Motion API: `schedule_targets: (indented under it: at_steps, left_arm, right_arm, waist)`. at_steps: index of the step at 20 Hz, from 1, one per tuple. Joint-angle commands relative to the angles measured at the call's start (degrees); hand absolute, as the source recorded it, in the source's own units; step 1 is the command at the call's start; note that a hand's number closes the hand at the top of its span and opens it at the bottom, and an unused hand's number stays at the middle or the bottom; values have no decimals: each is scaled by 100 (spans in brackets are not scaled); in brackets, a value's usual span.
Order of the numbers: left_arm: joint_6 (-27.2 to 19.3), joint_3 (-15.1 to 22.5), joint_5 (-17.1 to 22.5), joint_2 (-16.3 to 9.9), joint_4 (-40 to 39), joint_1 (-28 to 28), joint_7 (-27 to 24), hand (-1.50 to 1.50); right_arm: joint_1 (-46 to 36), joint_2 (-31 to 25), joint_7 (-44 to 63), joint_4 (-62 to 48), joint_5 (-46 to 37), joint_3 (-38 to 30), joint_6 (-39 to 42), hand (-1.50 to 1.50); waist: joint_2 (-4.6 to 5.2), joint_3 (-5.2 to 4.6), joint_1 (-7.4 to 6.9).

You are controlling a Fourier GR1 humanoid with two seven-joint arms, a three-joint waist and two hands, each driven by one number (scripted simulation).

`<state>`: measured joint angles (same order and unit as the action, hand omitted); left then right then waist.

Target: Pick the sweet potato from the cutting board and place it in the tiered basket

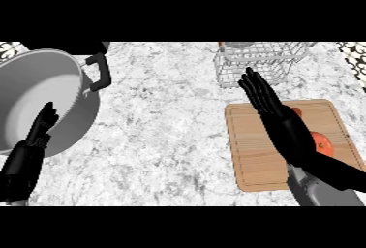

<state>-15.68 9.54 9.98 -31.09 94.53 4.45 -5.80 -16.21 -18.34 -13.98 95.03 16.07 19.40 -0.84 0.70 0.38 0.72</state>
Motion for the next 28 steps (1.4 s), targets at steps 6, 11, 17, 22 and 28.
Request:
schedule_targets:
  at_steps: [6, 11, 17, 22, 28]
  left_arm:
    - [-536, 32, -22, 682, 130, -377, 104, 0]
    - [-586, 365, -46, 974, 105, -487, 337, 0]
    - [-793, 550, -329, 1323, -320, -987, 476, 0]
    - [-791, 594, -345, 1240, 62, -909, 812, 0]
    - [-828, 715, -434, 1338, 76, -780, 707, 0]
  right_arm:
    - [645, -253, -534, -663, 2198, -2995, -151, 150]
    - [782, 202, 354, -1348, 3722, -3248, 616, -150]
    - [1872, -1000, -9, -1873, 4029, -3974, 3126, -150]
    - [2292, -2294, -89, -1797, 2644, -4205, 3243, -150]
    - [2334, -3812, 244, -818, 847, -4113, 2865, -150]
  waist:
    - [-15, 17, 448]
    - [12, 15, 314]
    - [-40, -25, 225]
    - [-55, -35, 184]
    - [-64, -75, 122]
